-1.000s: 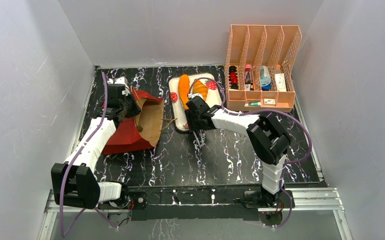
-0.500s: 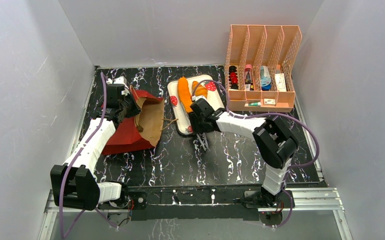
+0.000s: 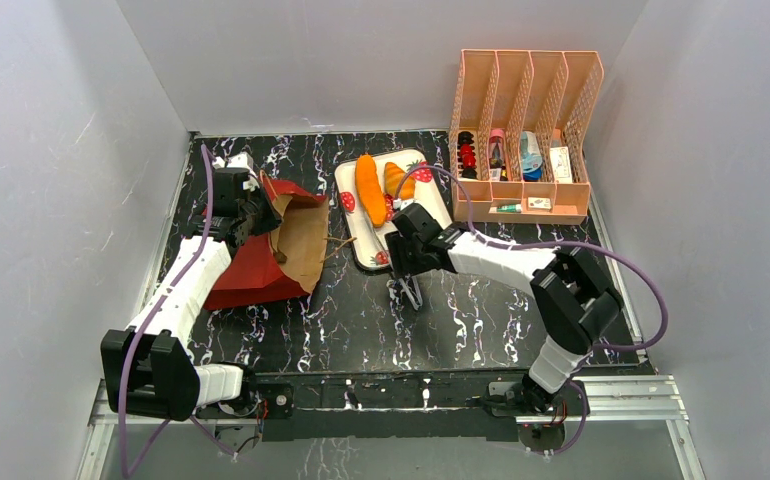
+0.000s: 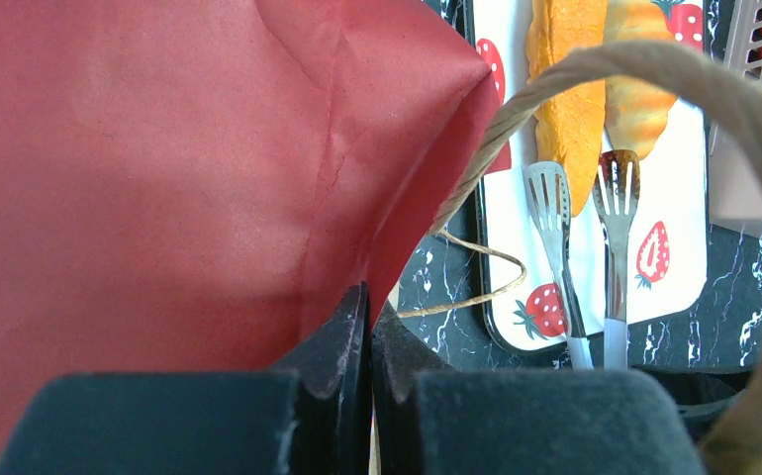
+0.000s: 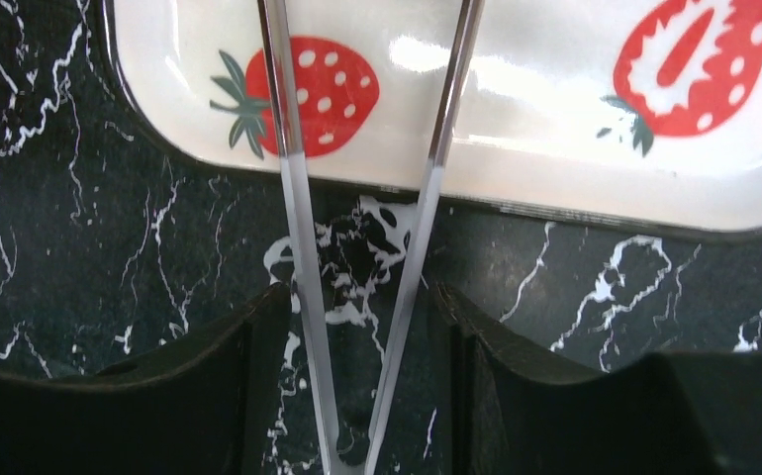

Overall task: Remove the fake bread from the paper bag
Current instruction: Pick up the clamp from the container, then take out the fake bread from the paper bag.

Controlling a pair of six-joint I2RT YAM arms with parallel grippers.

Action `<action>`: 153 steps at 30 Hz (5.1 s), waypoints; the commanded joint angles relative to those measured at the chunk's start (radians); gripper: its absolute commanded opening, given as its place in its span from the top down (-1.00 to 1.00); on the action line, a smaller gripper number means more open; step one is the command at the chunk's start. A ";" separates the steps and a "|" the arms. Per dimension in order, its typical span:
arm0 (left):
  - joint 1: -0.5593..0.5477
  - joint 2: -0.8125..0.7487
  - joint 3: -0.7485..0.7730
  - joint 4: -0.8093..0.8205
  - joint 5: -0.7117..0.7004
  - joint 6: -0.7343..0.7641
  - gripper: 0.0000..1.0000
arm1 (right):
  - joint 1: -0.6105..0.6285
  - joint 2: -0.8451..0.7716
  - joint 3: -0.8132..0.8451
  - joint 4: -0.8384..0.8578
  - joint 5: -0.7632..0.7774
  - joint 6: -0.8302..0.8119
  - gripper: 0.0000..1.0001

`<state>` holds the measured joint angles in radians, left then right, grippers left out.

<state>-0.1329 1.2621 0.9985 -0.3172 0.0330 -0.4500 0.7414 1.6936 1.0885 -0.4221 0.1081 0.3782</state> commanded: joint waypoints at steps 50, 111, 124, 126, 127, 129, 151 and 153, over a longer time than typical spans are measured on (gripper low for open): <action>-0.001 -0.041 0.004 0.011 0.061 0.019 1.00 | 0.065 -0.183 -0.220 0.042 0.000 0.046 0.20; 0.000 -0.025 0.046 -0.096 0.330 0.282 1.00 | 0.484 -0.400 0.124 -0.270 0.221 0.123 0.54; -0.002 -0.055 0.094 -0.155 0.464 0.315 1.00 | 0.470 -0.153 0.156 -0.013 0.114 0.047 0.55; -0.001 -0.059 0.097 -0.179 0.468 0.323 1.00 | 0.449 -0.131 0.160 0.003 0.071 0.045 0.55; -0.002 -0.062 0.096 -0.186 0.467 0.326 1.00 | 0.441 -0.123 0.160 0.010 0.052 0.045 0.55; -0.002 -0.070 0.091 -0.195 0.467 0.329 1.00 | 0.431 -0.117 0.159 0.026 0.028 0.044 0.54; -0.002 -0.079 0.066 -0.149 0.477 0.281 1.00 | 0.409 -0.125 0.119 -0.013 -0.051 0.036 0.37; -0.002 -0.079 0.066 -0.148 0.473 0.281 1.00 | 0.408 -0.134 0.115 -0.020 -0.052 0.037 0.36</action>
<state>-0.1329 1.2060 1.0565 -0.4713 0.4725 -0.1524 1.1503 1.6081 1.1839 -0.4706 0.0593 0.4202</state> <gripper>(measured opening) 0.009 0.328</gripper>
